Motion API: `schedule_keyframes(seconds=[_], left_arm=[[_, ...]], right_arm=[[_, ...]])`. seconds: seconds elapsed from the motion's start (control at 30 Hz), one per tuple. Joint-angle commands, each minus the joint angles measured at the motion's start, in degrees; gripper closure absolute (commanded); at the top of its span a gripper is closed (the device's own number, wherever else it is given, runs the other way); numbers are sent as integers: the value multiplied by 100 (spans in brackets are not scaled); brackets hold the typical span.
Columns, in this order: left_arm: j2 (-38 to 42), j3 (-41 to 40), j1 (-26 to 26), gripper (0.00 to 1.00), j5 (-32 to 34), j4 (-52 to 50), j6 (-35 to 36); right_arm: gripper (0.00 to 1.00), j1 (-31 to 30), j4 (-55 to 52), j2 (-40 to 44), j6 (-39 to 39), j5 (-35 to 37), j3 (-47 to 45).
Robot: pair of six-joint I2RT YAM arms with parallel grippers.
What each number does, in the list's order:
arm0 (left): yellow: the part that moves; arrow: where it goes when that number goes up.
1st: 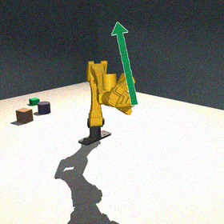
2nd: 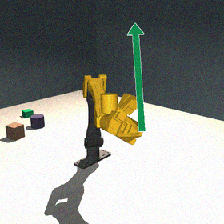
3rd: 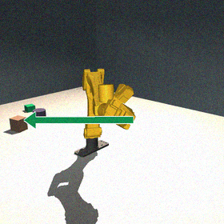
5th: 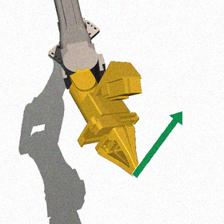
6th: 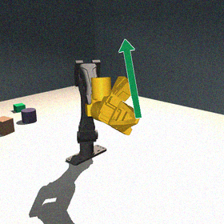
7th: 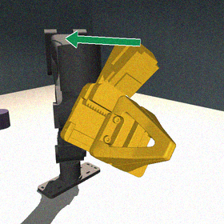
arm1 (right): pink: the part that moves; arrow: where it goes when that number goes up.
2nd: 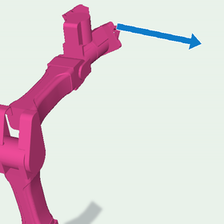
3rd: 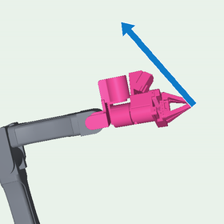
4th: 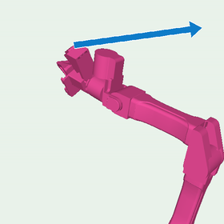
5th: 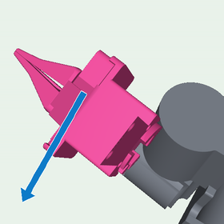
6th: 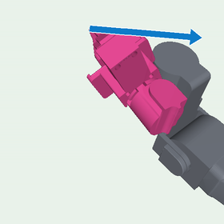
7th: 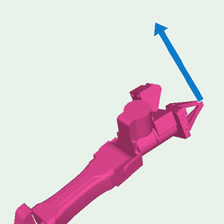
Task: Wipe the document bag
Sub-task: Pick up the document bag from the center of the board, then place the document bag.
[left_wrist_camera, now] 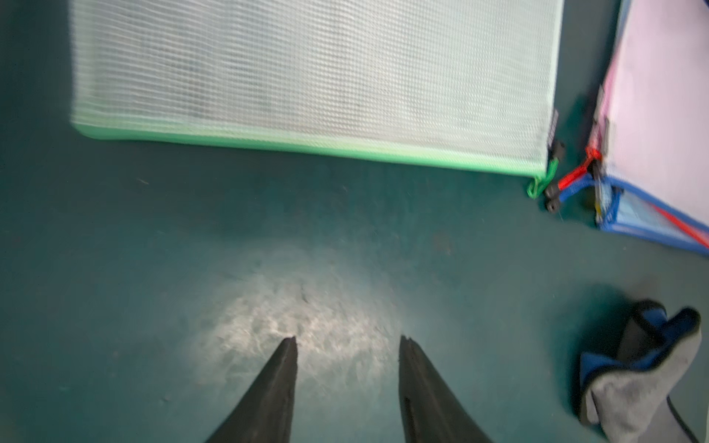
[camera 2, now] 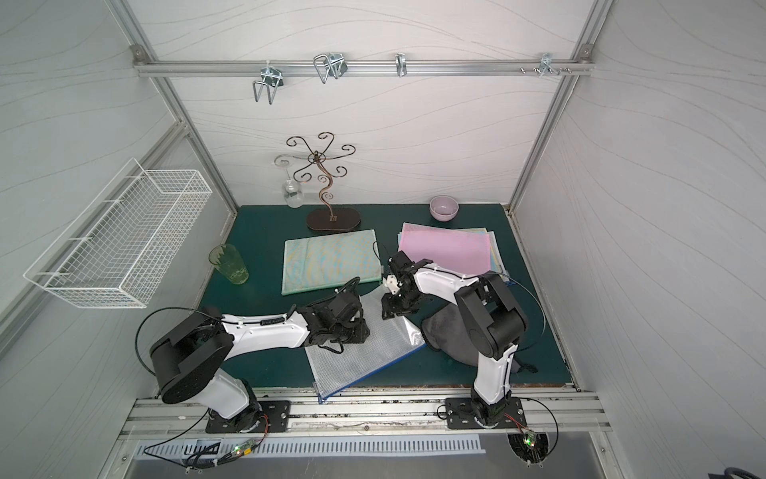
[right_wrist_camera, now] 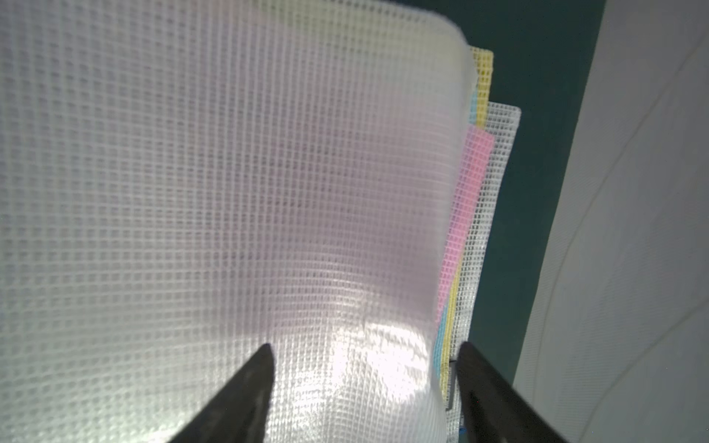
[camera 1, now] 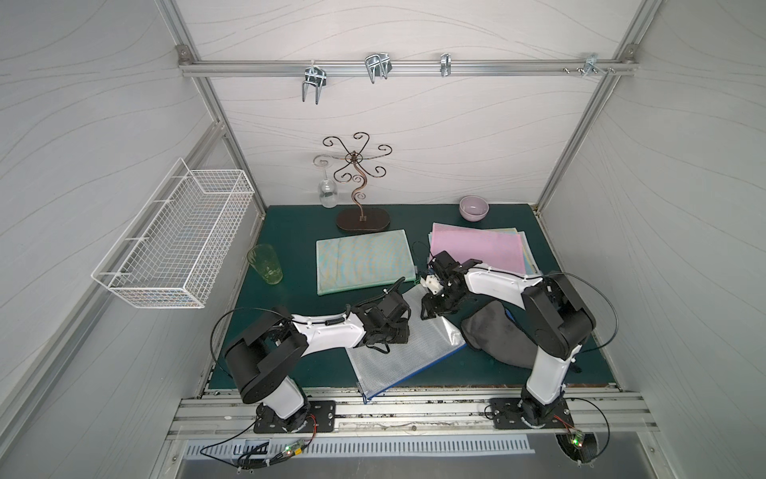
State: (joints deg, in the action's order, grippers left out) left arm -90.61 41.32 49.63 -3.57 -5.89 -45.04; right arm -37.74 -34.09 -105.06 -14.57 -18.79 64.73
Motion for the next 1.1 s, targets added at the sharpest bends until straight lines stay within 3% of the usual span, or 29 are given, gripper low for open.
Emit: schedule_keyframes(seconds=[0.0, 0.17, 0.33, 0.57, 0.7, 1.07], left_arm=[[-220, -295, -57, 60, 211, -617, -120], [-125, -318, -58, 61, 279, -632, -153], [600, -394, -76, 60, 535, -798, -214], [1960, -50, -200, 57, 835, -1724, -45], [2406, 117, -316, 57, 888, -2195, 53], [2632, 493, -596, 57, 1084, -2912, 238]], right_arm=[[49, -121, 100, -212, -189, -1004, -287], [81, -85, -65, 21, -242, -768, -111], [100, -94, -646, 411, -209, -268, 435], [100, 424, -2034, 558, -115, 1328, 1851], [100, 882, -2225, 432, 66, 2256, 2292], [100, 2277, -2382, -1367, 1003, 3479, 4075]])
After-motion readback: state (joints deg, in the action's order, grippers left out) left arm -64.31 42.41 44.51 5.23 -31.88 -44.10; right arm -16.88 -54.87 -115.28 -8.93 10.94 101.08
